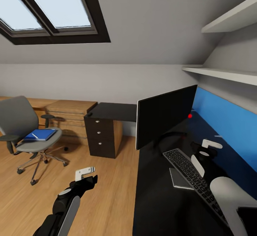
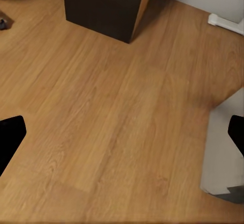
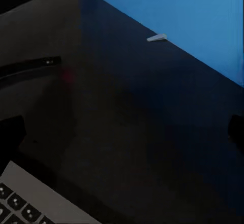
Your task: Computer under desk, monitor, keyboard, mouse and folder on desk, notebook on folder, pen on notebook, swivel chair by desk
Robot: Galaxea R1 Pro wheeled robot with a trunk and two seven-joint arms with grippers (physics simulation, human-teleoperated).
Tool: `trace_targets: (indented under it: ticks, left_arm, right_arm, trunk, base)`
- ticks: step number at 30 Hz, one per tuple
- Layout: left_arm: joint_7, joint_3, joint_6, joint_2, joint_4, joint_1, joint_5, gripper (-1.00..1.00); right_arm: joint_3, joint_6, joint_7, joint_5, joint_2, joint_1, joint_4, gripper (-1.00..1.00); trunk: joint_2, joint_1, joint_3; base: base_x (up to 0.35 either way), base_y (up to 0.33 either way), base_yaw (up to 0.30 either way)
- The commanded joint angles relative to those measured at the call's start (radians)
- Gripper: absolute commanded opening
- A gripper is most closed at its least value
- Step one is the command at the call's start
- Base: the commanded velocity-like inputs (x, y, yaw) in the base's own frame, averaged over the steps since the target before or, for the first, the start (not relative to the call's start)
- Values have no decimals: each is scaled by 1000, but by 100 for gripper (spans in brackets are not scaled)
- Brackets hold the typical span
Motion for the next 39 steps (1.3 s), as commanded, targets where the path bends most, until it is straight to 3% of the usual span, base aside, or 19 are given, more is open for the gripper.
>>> trace_targets:
  ticks: [1, 7, 12, 18, 32, 34, 39]
  left_arm:
    - [9, -1, 3, 0, 4, -1, 10, 100]
    - [9, -3, 1, -2, 30, -1, 10, 100]
    - [8, -3, 1, -2, 18, -1, 10, 100]
    - [6, 1, 4, -2, -27, -1, 13, 100]
    - [8, 1, 4, -2, -32, -1, 13, 100]
    - [8, 2, 4, -2, -31, -1, 13, 100]
    - [7, 1, 4, -1, -29, -1, 10, 100]
  right_arm:
    - [3, -7, -2, -4, -2, -2, 16, 100]
    - [-2, -39, 60, -29, -30, -9, 90, 100]
    - [-35, -34, 120, -137, -46, -11, 109, 100]
    - [-48, -17, 136, -199, -49, -11, 110, 100]
    - [-50, 14, 142, -214, -46, -9, 57, 100]
    - [-55, 95, 142, -219, -43, -9, 50, 100]
    - [-69, 127, 141, -220, -43, -9, 34, 100]
  trunk:
    - [-1, 0, -1]
    - [-1, 0, -1]
    - [-1, 0, -1]
    - [-8, 4, -4]
    - [-106, 58, -48]
    - [-106, 58, -48]
    - [-106, 58, -48]
  base:
    - [182, -183, 0]
    - [147, -148, 0]
    - [31, -32, 0]
    - [7, -7, 0]
    - [0, 0, 0]
    - [0, 0, 0]
    - [8, 0, 0]
